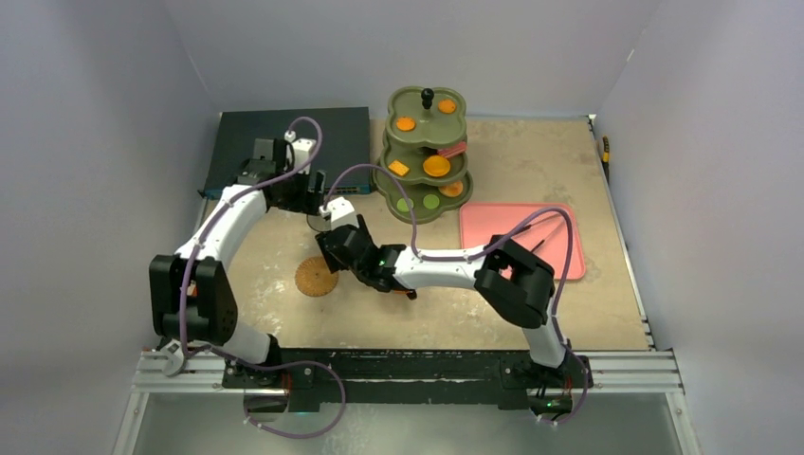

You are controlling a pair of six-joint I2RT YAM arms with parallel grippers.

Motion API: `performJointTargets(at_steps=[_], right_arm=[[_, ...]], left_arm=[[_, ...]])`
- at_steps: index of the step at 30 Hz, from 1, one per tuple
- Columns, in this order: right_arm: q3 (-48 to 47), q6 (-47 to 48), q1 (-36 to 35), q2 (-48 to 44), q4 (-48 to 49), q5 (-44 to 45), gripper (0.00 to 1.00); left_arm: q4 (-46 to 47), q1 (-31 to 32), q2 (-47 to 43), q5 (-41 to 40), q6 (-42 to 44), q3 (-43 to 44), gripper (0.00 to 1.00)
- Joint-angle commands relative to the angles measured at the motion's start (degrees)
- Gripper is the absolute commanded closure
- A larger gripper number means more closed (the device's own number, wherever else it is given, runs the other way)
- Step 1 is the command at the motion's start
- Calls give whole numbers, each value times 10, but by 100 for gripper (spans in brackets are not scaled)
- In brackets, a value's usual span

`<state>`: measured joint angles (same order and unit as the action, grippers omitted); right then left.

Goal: Serve the afternoon tea

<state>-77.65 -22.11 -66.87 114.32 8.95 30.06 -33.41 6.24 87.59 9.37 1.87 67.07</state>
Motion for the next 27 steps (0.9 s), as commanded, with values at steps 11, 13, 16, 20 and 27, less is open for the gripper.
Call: performJointTargets(at_steps=[11,13,16,20,27], right_arm=[[-114,57,23,71,-2,-42,55],[-126,61,25,78,-5,-41,65],[-139,74,28,84,-6,-32,88],[-145,93,28,75,-2,-25,100],[-99,106,16,4,30,-24,100]], left_arm=[[-80,-121,-30,-15,28,137,3],[-80,-129,-35,-21,40,138,3],[-74,-135,-46,-38,50,129,1],[-70,-141,-50,-44,61,117,1],[-73,-146,-40,-51,86,126,1]])
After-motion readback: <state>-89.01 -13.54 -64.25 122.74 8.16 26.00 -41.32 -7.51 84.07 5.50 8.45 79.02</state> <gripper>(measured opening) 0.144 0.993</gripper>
